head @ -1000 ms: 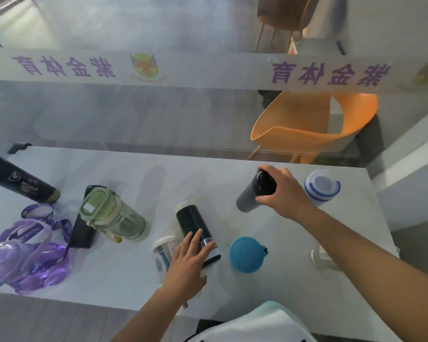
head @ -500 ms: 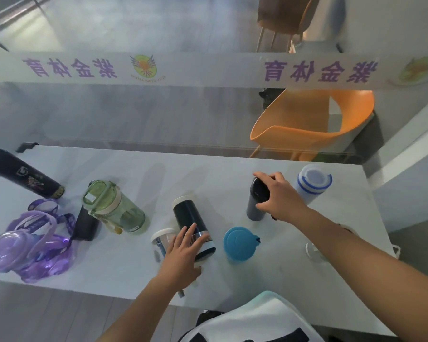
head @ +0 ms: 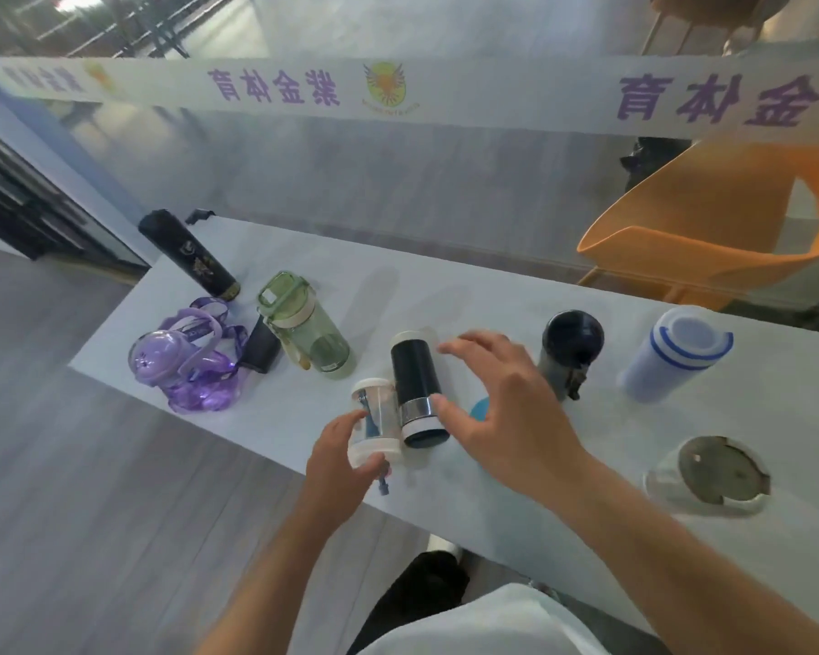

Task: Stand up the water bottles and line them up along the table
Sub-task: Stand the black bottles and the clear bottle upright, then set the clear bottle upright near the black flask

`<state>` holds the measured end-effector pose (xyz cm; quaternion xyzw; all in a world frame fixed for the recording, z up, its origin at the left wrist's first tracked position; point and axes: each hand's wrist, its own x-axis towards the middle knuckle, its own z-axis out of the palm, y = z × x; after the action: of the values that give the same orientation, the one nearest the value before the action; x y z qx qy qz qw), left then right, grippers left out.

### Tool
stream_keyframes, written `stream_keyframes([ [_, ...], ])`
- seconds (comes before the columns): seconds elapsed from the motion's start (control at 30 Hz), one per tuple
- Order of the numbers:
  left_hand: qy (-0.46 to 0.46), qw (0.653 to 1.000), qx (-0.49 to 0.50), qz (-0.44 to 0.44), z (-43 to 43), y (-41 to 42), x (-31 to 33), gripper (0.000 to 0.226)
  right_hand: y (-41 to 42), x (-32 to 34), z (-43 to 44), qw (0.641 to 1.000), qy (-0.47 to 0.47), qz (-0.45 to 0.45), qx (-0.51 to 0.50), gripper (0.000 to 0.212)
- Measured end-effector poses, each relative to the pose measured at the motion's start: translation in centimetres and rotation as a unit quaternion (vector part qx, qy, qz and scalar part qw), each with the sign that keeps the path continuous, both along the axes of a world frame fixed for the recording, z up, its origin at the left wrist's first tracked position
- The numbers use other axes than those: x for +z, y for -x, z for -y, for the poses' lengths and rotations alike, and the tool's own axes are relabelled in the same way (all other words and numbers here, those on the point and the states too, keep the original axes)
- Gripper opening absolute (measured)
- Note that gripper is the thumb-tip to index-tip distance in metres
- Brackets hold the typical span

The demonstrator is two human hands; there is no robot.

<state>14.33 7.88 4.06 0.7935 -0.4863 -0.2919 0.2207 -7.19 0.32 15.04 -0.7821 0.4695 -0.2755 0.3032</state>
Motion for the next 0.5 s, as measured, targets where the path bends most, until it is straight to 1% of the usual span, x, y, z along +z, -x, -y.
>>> stream_keyframes([
  [0.07, 0.012, 0.999, 0.037, -0.001, -2.8, 0.3, -0.3, 0.058, -1.4, -1.6, -2.5, 0.999, -0.022, 0.011, 0.039, 0.048],
  [0.13, -0.004, 0.998, 0.064, 0.000, -5.4, 0.7, -0.6, 0.062, -2.4, -4.0, -4.2, 0.995, -0.073, 0.007, 0.072, 0.046],
  [0.2, -0.030, 0.996, 0.083, -0.001, -7.5, 1.0, -1.0, 0.065, -3.1, -6.8, -5.3, 0.989, -0.122, -0.017, 0.080, 0.044],
  [0.27, -0.063, 0.993, 0.101, -0.013, -8.7, 1.0, -1.4, 0.068, -3.3, -9.8, -6.2, 0.984, -0.154, -0.048, 0.075, 0.047],
  [0.33, -0.090, 0.987, 0.128, -0.043, -8.6, 0.7, -1.7, 0.075, -3.5, -12.5, -6.9, 0.977, -0.175, -0.097, 0.078, 0.052],
  [0.43, -0.091, 0.973, 0.180, -0.111, -6.8, 0.2, -2.1, 0.082, -3.6, -15.6, -7.2, 0.951, -0.219, -0.202, 0.080, 0.062],
  [0.5, -0.091, 0.960, 0.205, -0.166, -4.6, -0.1, -2.6, 0.088, -3.8, -16.8, -7.1, 0.937, -0.221, -0.261, 0.075, 0.064],
])
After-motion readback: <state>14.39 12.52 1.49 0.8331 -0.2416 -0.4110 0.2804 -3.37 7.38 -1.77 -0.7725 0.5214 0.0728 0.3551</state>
